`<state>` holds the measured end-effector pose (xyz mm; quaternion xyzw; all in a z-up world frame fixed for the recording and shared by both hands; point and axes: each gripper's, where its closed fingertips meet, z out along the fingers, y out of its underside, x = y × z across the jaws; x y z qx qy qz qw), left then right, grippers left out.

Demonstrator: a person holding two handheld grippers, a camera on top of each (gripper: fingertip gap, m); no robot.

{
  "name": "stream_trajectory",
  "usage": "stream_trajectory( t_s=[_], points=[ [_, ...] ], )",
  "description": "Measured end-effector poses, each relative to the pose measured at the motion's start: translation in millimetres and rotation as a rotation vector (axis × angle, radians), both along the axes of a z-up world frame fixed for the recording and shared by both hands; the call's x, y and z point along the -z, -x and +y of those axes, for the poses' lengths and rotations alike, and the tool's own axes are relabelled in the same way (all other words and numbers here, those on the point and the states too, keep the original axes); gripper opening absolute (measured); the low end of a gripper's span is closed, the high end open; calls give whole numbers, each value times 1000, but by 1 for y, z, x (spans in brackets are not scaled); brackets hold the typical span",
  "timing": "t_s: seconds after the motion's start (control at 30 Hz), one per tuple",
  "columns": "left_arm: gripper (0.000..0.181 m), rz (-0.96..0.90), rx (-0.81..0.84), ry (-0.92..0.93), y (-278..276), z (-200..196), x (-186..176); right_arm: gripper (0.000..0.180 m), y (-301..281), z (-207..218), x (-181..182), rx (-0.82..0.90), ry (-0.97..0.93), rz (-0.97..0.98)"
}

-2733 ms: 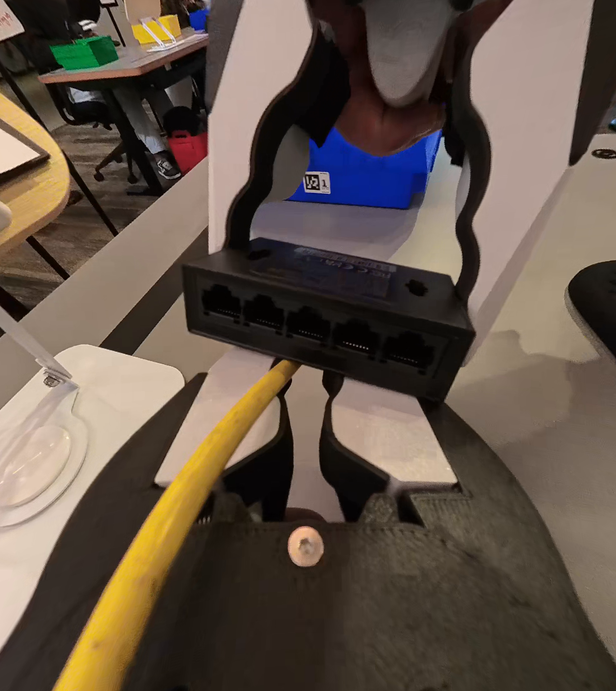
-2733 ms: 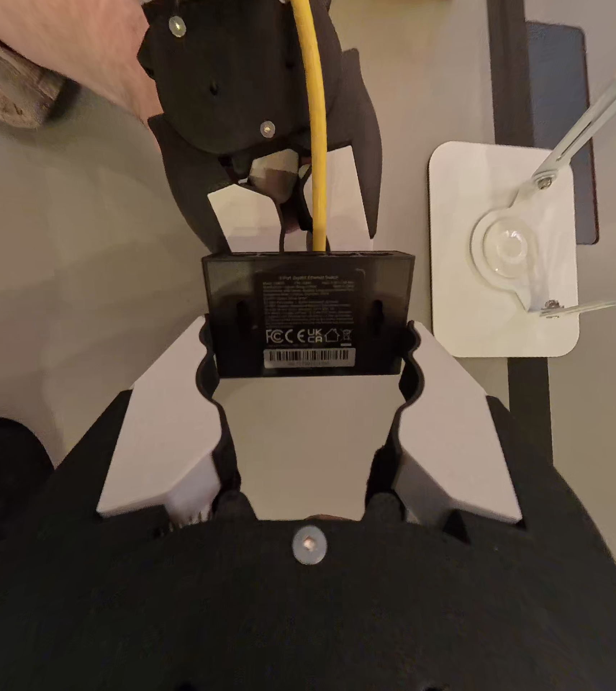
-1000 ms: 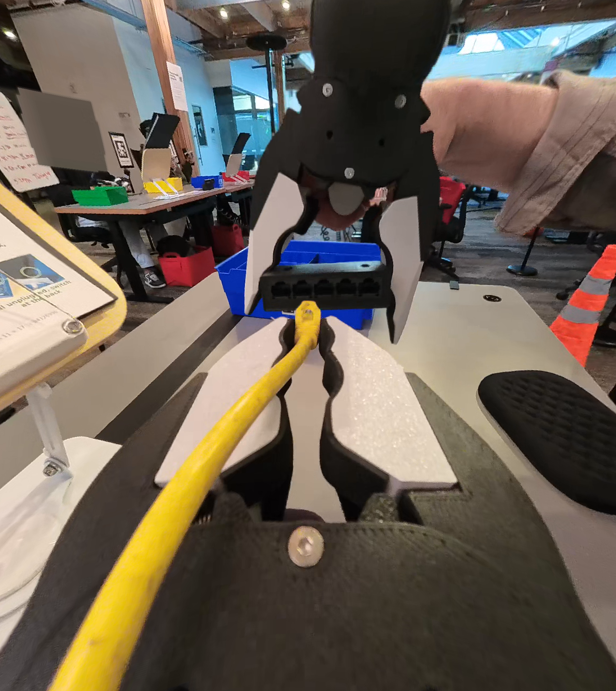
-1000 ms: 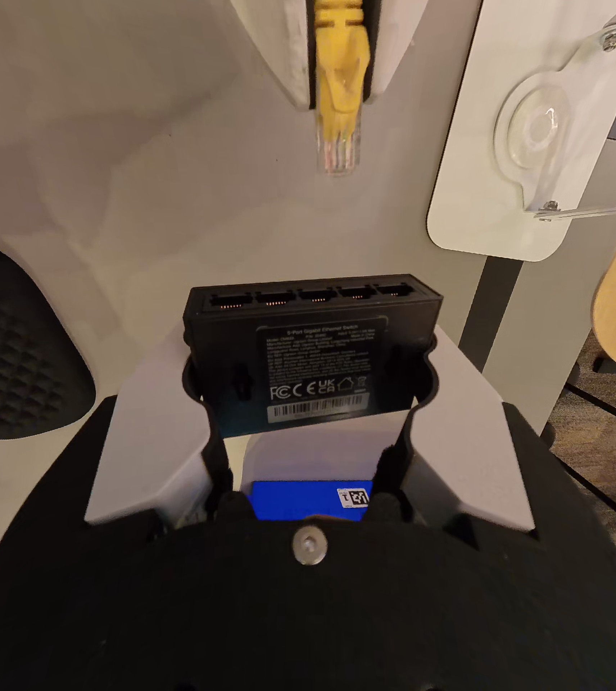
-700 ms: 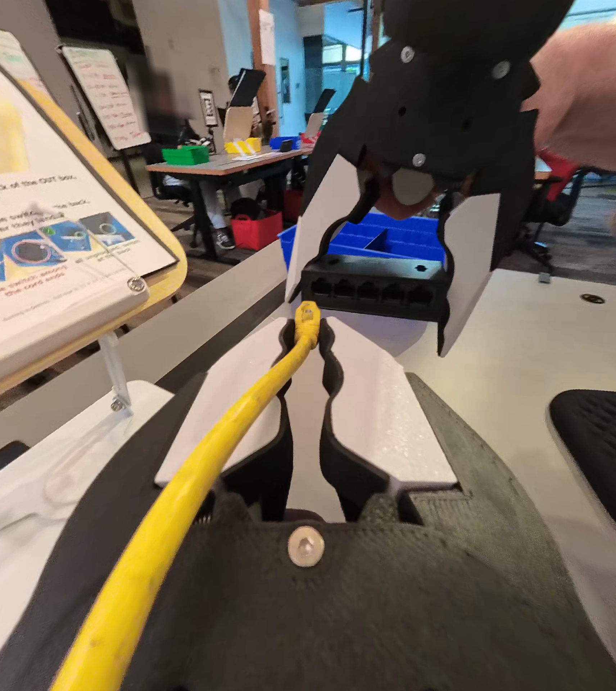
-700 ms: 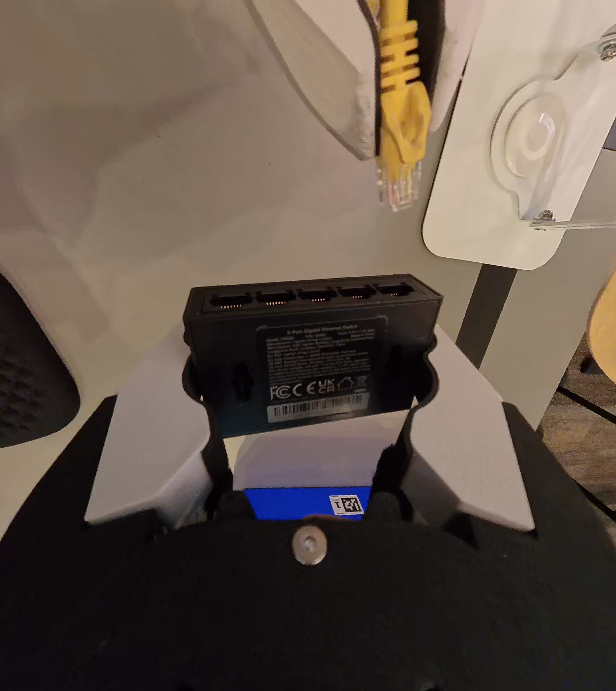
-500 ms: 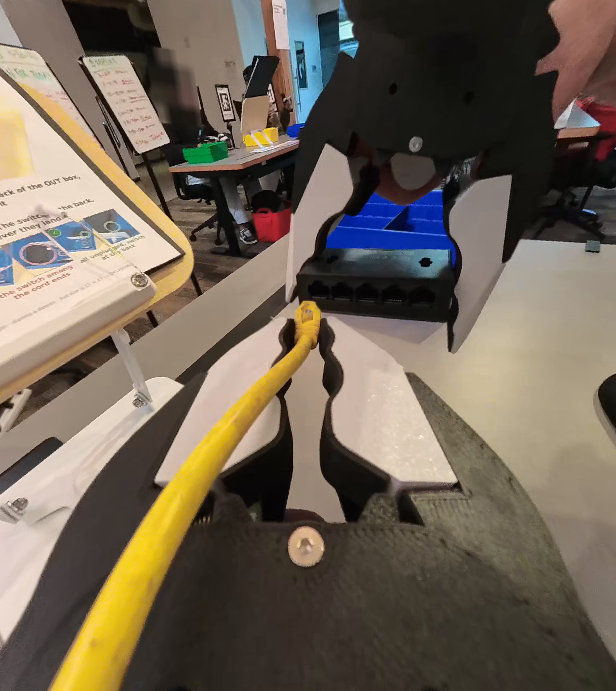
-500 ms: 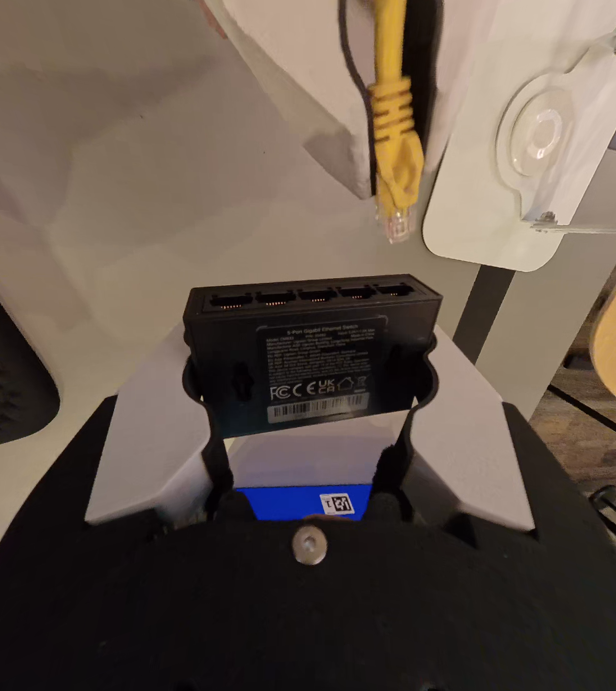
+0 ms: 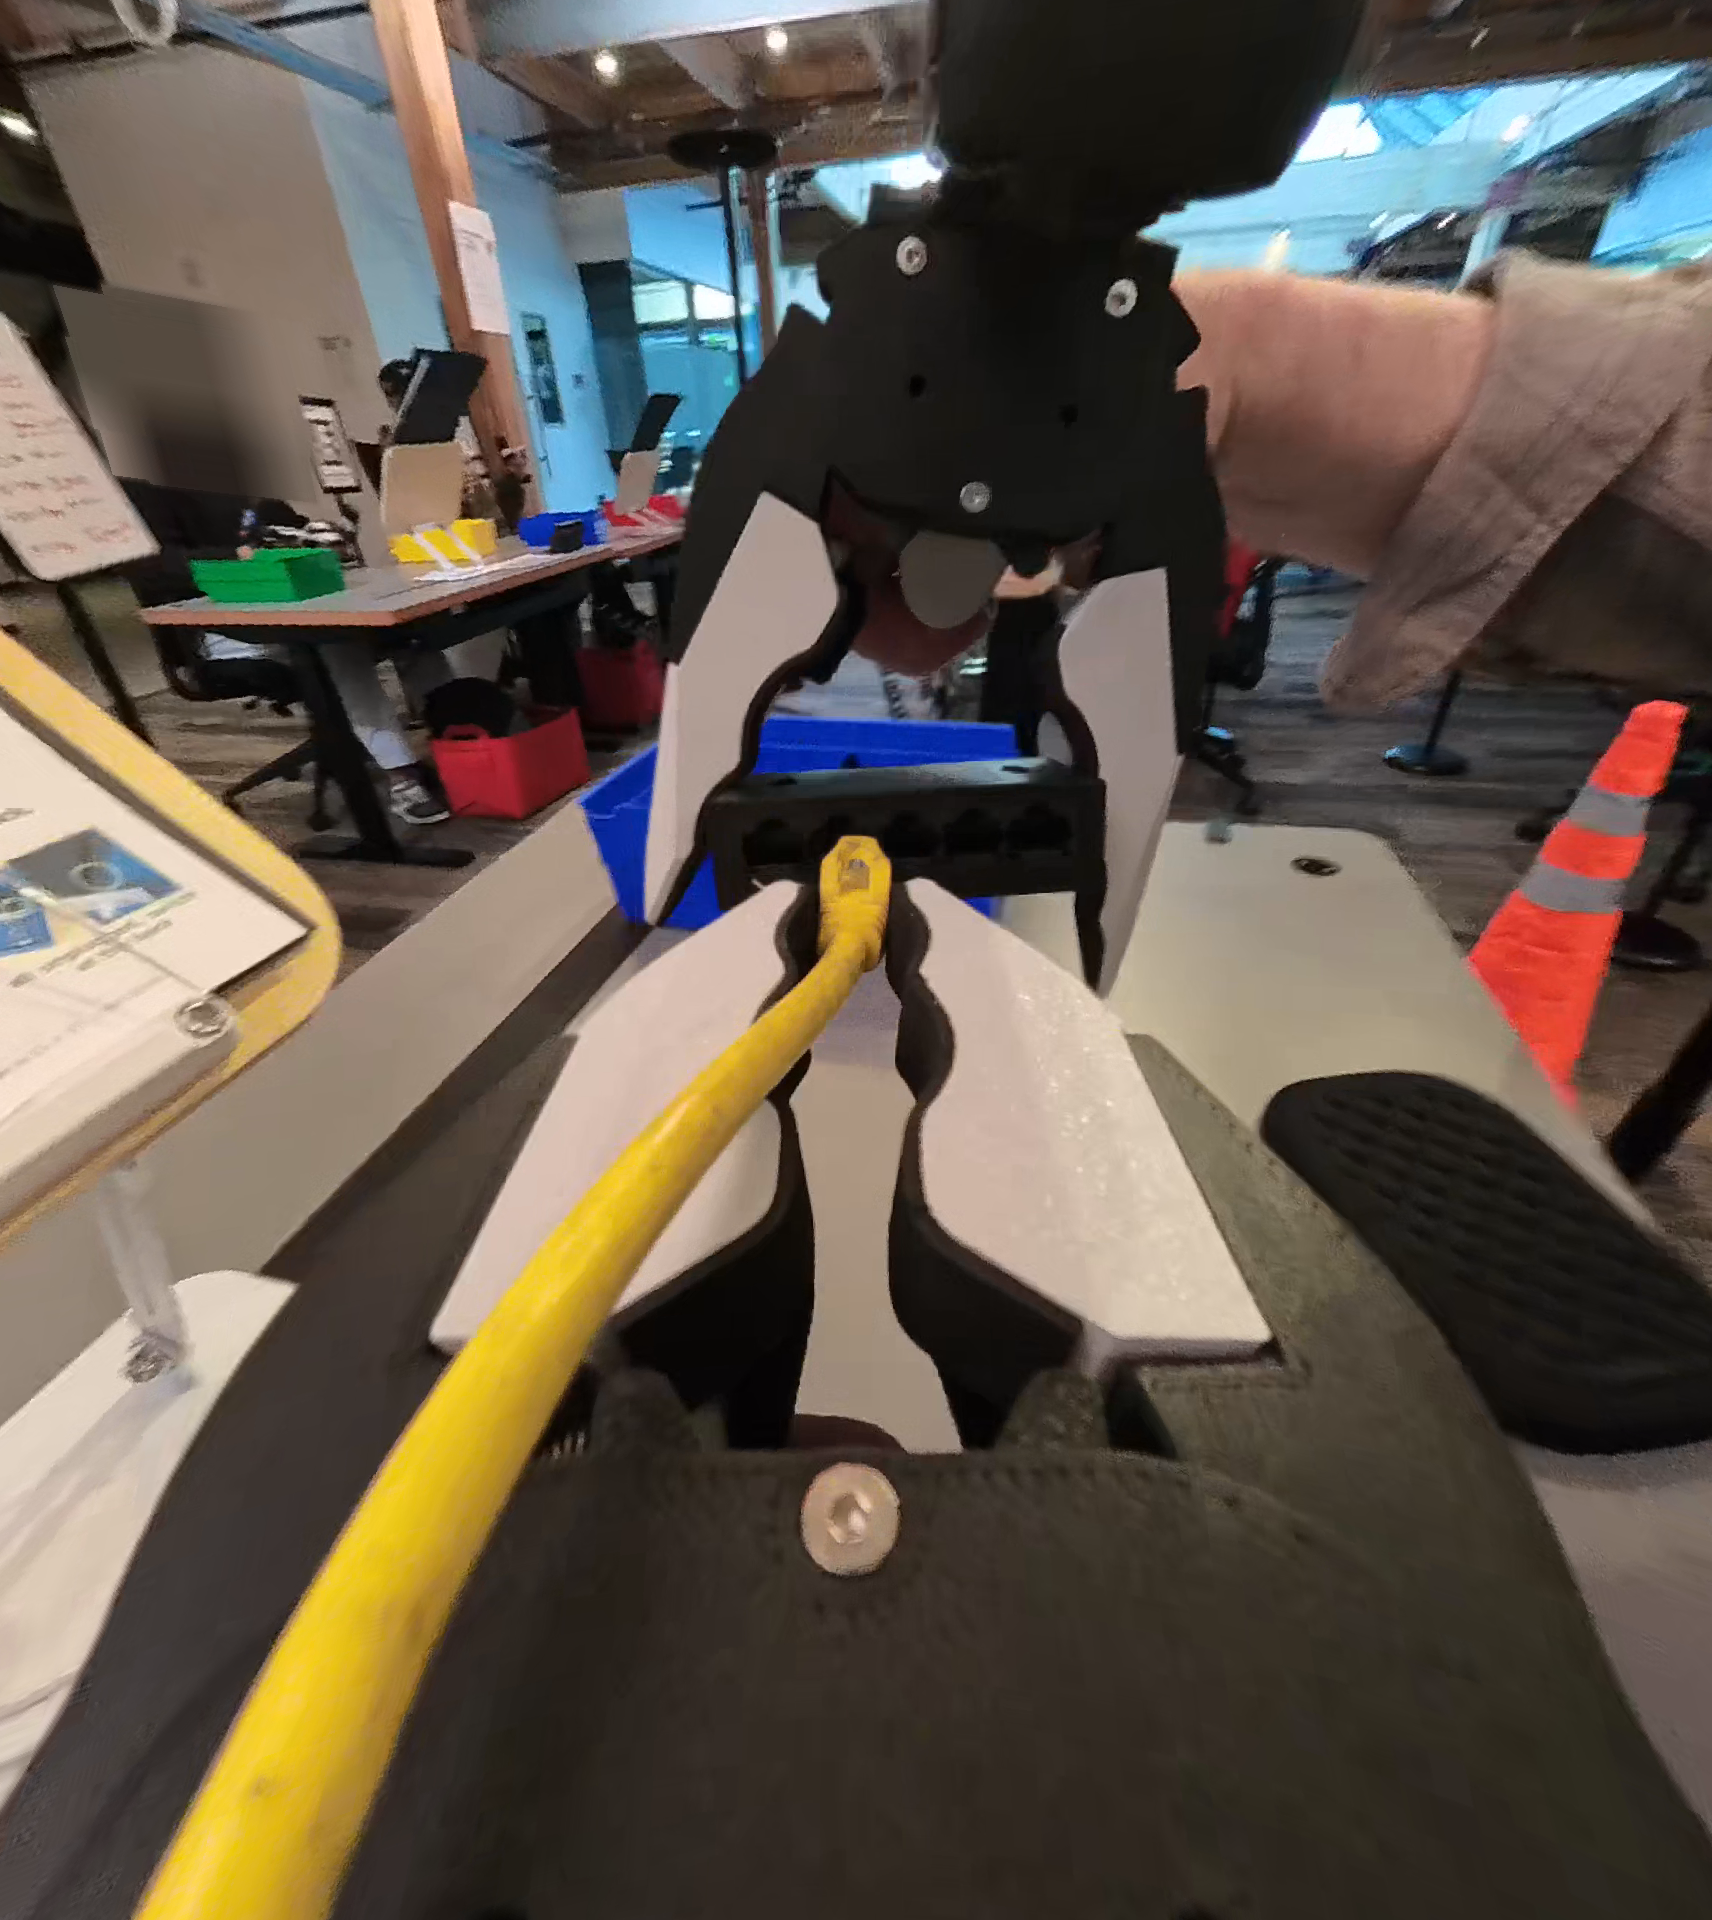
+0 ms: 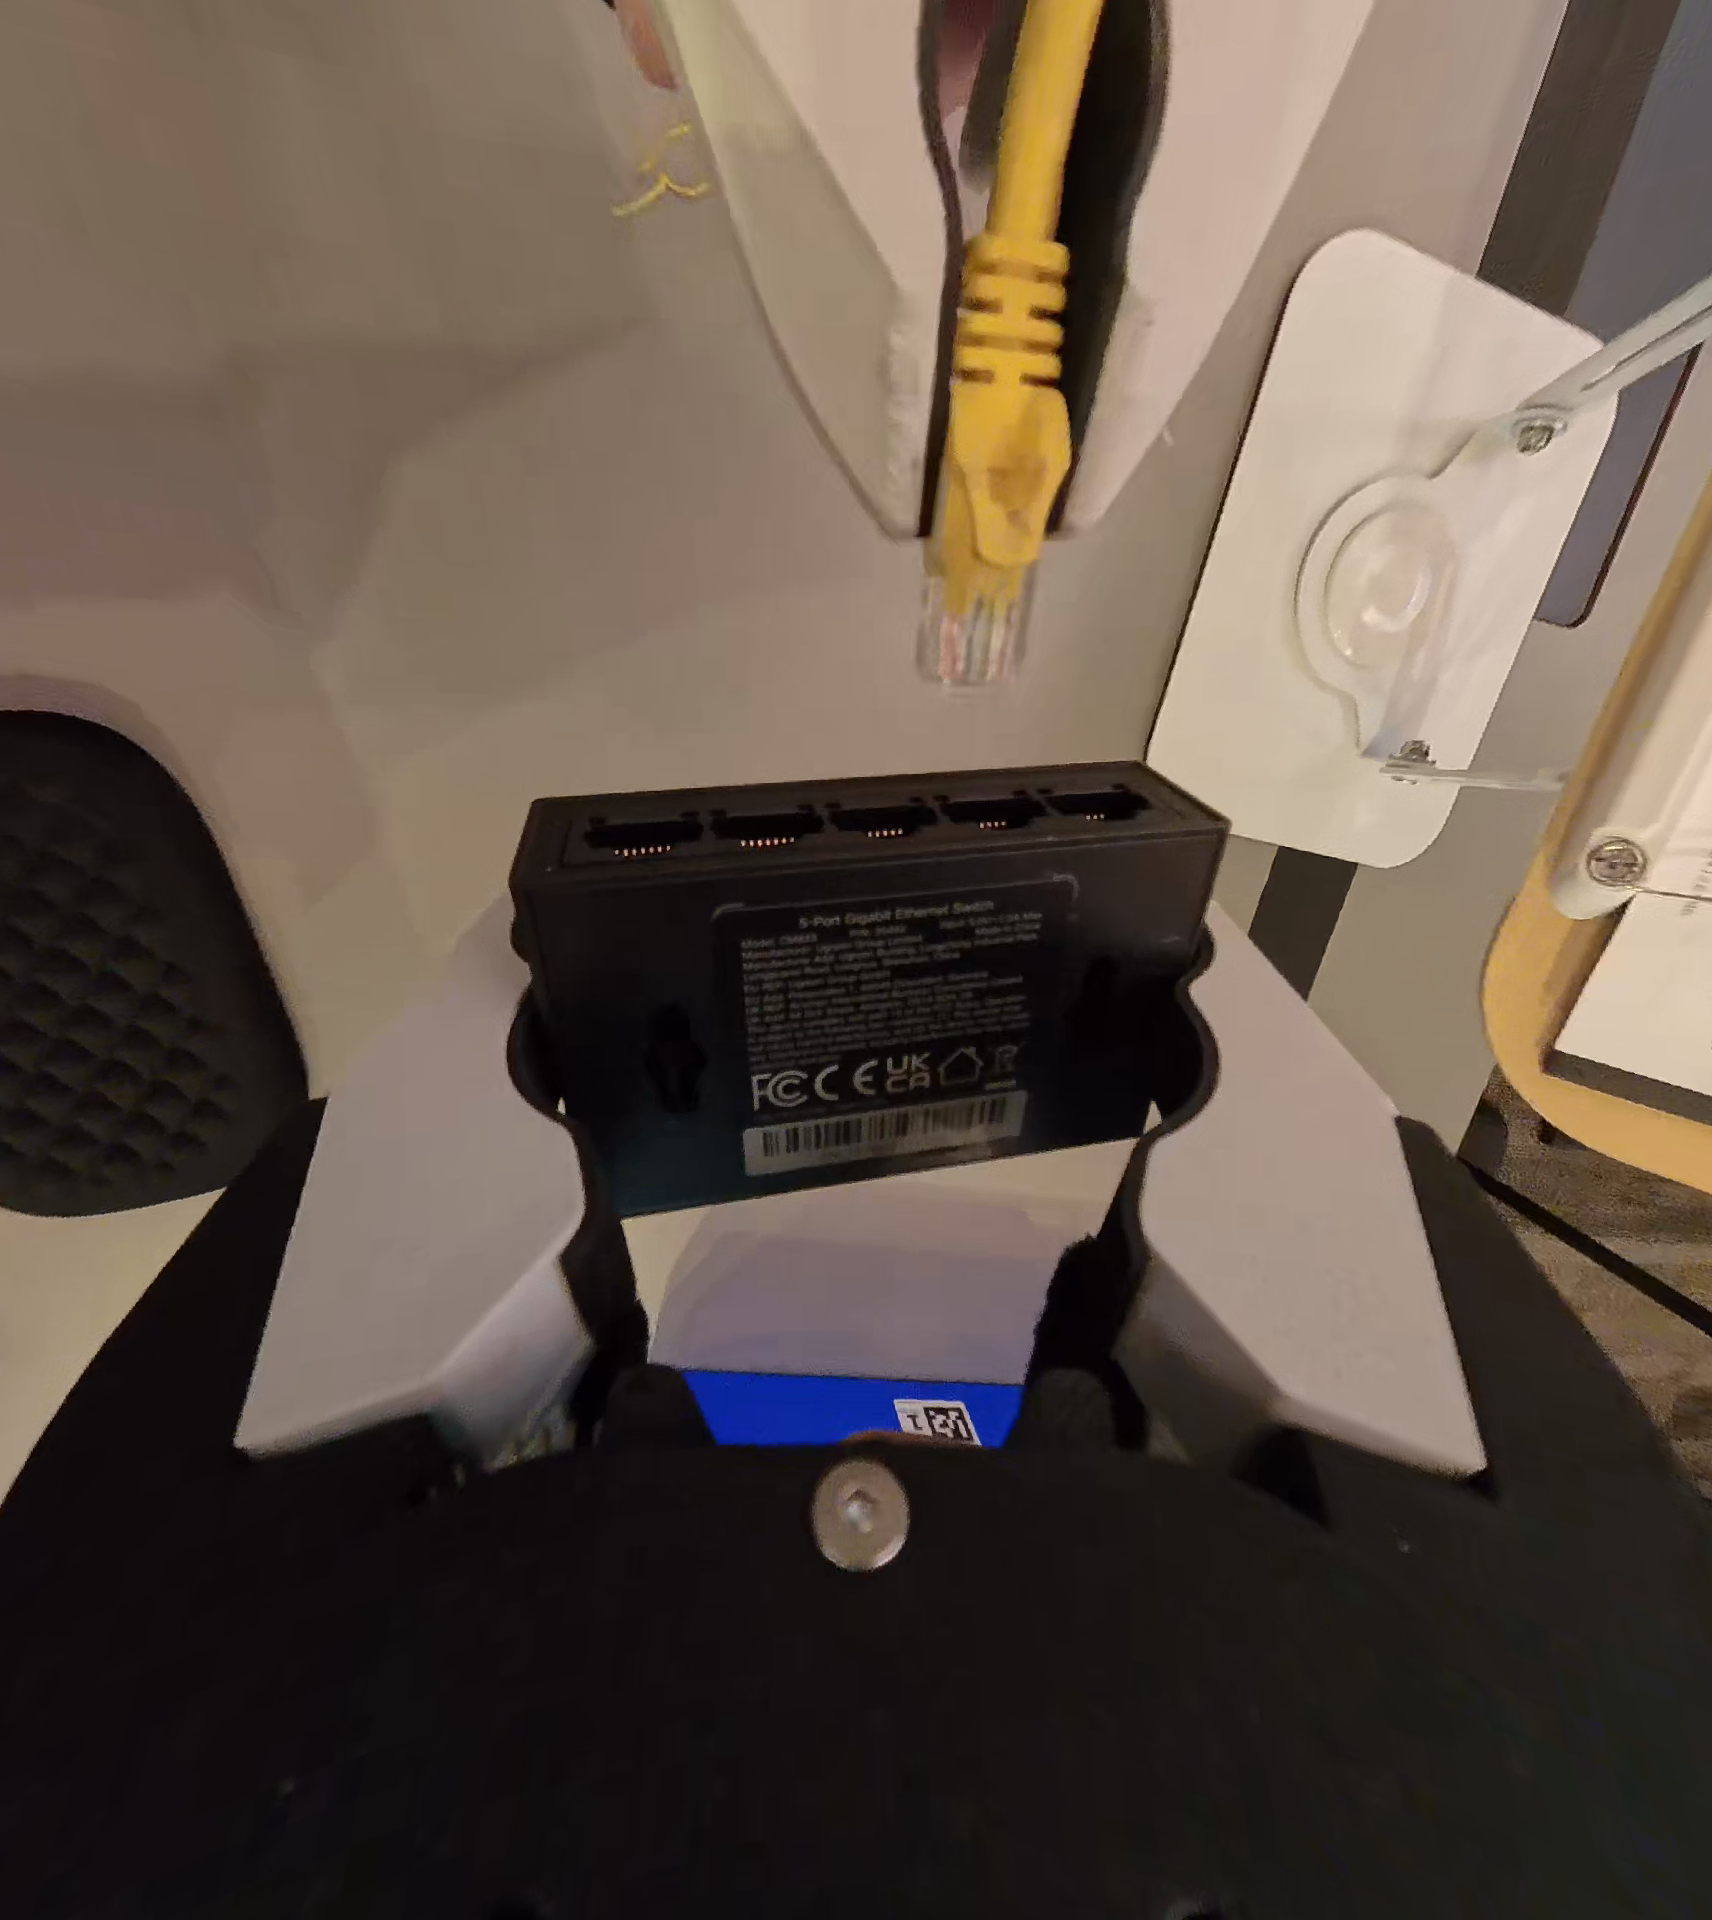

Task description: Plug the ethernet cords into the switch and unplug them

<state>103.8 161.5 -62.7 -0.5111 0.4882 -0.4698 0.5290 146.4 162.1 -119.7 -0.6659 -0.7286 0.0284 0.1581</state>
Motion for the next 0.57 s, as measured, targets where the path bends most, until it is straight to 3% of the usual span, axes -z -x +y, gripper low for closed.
stream_trajectory(
  t_s=[0.27,0.57],
  points=[
    [13,-80,24,21,3,-33,-35,114,-6,-7,-16,0,-18,20],
    [12,-15,4,24,-18,-41,-11,114,-5,-4,-11,-7,-12,18]
  ],
)
